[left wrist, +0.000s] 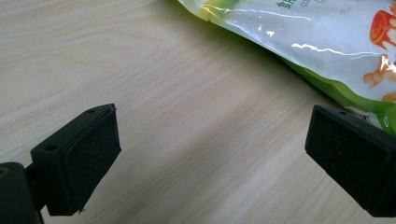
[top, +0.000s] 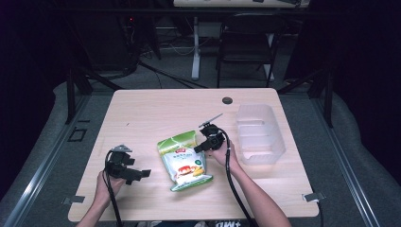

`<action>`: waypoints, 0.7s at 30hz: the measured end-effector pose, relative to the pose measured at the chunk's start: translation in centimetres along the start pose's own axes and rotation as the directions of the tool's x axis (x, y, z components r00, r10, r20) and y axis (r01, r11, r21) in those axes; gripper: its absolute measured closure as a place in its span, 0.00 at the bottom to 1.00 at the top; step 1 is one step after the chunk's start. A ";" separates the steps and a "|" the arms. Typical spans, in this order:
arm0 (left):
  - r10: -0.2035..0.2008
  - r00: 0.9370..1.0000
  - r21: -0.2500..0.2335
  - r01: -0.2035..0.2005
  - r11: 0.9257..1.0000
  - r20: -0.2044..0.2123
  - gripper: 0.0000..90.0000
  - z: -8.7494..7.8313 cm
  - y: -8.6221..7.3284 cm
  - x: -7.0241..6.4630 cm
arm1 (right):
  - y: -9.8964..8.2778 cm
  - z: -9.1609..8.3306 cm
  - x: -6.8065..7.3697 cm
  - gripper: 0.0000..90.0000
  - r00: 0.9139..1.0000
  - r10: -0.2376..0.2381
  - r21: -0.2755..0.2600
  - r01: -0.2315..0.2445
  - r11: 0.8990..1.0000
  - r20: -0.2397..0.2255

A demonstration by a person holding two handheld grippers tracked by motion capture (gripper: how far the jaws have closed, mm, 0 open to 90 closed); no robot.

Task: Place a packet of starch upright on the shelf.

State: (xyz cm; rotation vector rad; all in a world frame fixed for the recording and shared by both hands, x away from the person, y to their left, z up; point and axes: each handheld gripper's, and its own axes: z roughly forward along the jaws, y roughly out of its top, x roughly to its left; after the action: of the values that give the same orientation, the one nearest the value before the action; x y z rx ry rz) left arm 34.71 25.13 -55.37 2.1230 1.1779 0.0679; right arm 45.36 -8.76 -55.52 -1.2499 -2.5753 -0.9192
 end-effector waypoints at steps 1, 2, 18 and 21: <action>0.000 1.000 0.001 0.000 1.000 0.001 0.04 0.0 0.0 0.0 | -0.1 0.1 0.0 0.91 1.000 0.013 -0.018 -0.013 1.000 -0.009; 0.000 1.000 0.001 0.000 1.000 0.001 0.04 0.0 0.0 0.0 | -0.1 -0.1 0.0 0.92 1.000 -0.006 0.001 0.006 1.000 -0.008; 0.003 1.000 0.000 -0.003 1.000 0.002 0.04 0.0 0.0 -0.1 | -2.9 -2.0 1.2 0.95 0.996 -0.040 -0.011 0.041 0.999 0.075; 0.003 1.000 0.000 -0.003 1.000 0.001 0.04 0.0 0.0 0.0 | -3.5 -2.3 0.9 0.92 0.998 -0.022 -0.012 0.023 1.000 0.065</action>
State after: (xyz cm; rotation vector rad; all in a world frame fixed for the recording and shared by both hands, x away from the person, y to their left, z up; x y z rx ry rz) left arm 34.70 25.09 -55.36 2.1248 1.1742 0.0676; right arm 41.82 -11.12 -54.97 -1.2772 -2.6421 -0.9159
